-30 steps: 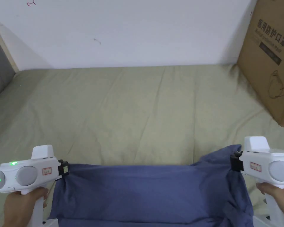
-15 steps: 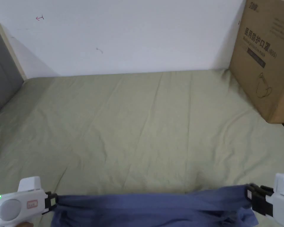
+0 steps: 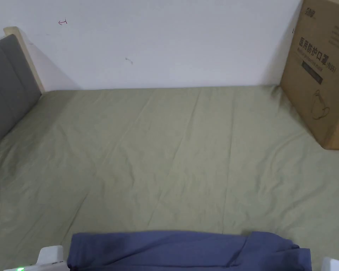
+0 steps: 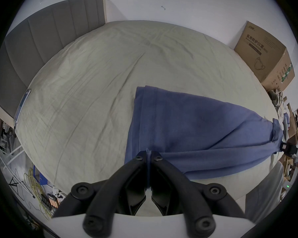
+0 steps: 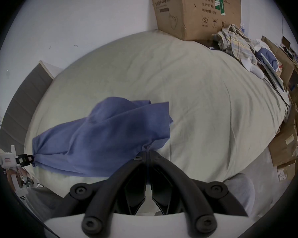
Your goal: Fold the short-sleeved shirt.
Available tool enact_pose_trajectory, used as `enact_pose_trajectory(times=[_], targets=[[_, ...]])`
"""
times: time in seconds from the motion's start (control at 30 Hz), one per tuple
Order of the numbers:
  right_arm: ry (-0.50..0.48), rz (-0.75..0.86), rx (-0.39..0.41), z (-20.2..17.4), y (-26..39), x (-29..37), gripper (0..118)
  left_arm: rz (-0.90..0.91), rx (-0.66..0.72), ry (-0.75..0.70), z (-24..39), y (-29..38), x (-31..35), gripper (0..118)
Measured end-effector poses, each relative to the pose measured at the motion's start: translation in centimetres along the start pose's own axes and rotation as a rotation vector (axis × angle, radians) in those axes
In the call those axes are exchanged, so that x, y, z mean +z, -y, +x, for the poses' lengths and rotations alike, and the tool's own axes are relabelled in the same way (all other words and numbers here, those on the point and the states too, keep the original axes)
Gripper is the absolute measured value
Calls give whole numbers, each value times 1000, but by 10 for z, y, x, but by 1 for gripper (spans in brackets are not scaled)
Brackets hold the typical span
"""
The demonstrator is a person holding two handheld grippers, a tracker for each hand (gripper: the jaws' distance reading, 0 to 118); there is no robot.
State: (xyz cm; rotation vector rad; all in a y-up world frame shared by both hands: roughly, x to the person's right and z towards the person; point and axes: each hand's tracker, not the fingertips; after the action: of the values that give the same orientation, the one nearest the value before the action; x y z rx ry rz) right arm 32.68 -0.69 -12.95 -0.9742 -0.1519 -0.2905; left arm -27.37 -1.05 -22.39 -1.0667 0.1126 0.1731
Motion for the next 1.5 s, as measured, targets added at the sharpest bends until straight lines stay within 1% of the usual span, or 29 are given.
enact_pose_trajectory(times=[0.03, 0.07, 0.1, 0.13, 0.17, 0.2, 0.23, 0.27, 0.3, 0.37, 0.4, 0.5, 0.53, 0.6, 0.67, 0.7, 0.73, 0.8, 0.83, 0.87, 0.9, 0.93, 1.0, 1.07, 1.13, 1.23, 1.4, 1.43, 1.5], targets=[[8, -2, 1, -1, 0, 0, 1, 1, -2, -5, 1, 0, 1, 1], [11, 4, 3, -14, 3, 9, 2, 0, -8, -10, 2, -1, 2, 2], [14, 15, 9, -17, 2, 14, 3, -4, -12, -11, 2, -2, 4, 8], [18, 26, 16, -21, 0, 20, 8, -12, -10, -2, 5, -2, 8, 19], [17, 40, 14, -24, -3, 27, 24, -9, -5, 9, 7, -3, 14, 41], [28, 62, 16, -25, -6, 33, 45, 2, 11, 19, 8, -6, 21, 65], [43, 97, 38, -30, -12, 42, 68, 29, 38, 52, 10, -9, 29, 82], [47, 146, 66, -34, -19, 51, 89, 63, 53, 97, 11, -13, 36, 99], [43, 202, 89, -41, -26, 63, 91, 104, 70, 133, 14, -18, 47, 105], [27, 313, 138, -54, -41, 88, 91, 210, 95, 168, 23, -29, 71, 105], [24, 362, 164, -62, -49, 99, 91, 262, 88, 182, 37, -36, 99, 105], [-8, 501, 211, -85, -67, 133, 91, 433, 27, 198, 56, -51, 139, 105], [-15, 545, 217, -91, -71, 142, 91, 499, -2, 183, 58, -55, 140, 105], [-21, 627, 237, -106, -77, 159, 91, 610, -56, 128, 72, -59, 161, 105], [-10, 703, 261, -118, -80, 170, 90, 711, -121, 75, 86, -59, 173, 104], [-13, 736, 280, -124, -80, 174, 88, 738, -151, 52, 92, -59, 178, 101], [-3, 764, 296, -131, -79, 177, 86, 760, -171, 36, 96, -58, 182, 96], [29, 801, 302, -140, -77, 180, 72, 785, -166, 36, 103, -56, 183, 63], [29, 806, 313, -144, -76, 181, 57, 791, -162, 45, 103, -55, 183, 37], [30, 808, 325, -148, -75, 181, 27, 792, -161, 59, 104, -54, 183, 9], [38, 808, 331, -151, -74, 180, 2, 790, -165, 80, 104, -52, 182, 1], [38, 802, 331, -152, -73, 179, 0, 797, -150, 78, 103, -51, 180, 0], [10, 794, 344, -151, -73, 178, 0, 783, -173, 106, 102, -48, 178, 0], [11, 783, 344, -154, -71, 176, 0, 754, -165, 127, 96, -48, 170, 0], [7, 775, 353, -155, -72, 173, 0, 689, -132, 196, 85, -52, 162, 0], [-6, 755, 350, -156, -72, 172, 0, 587, -29, 343, 63, -61, 155, 0], [3, 740, 372, -165, -75, 166, 0, 407, 230, 591, 1, -74, 124, 0], [3, 736, 377, -166, -76, 165, 0, 356, 256, 624, -11, -76, 116, 0], [5, 730, 387, -168, -78, 163, 0, 291, 291, 618, -35, -77, 101, 0]])
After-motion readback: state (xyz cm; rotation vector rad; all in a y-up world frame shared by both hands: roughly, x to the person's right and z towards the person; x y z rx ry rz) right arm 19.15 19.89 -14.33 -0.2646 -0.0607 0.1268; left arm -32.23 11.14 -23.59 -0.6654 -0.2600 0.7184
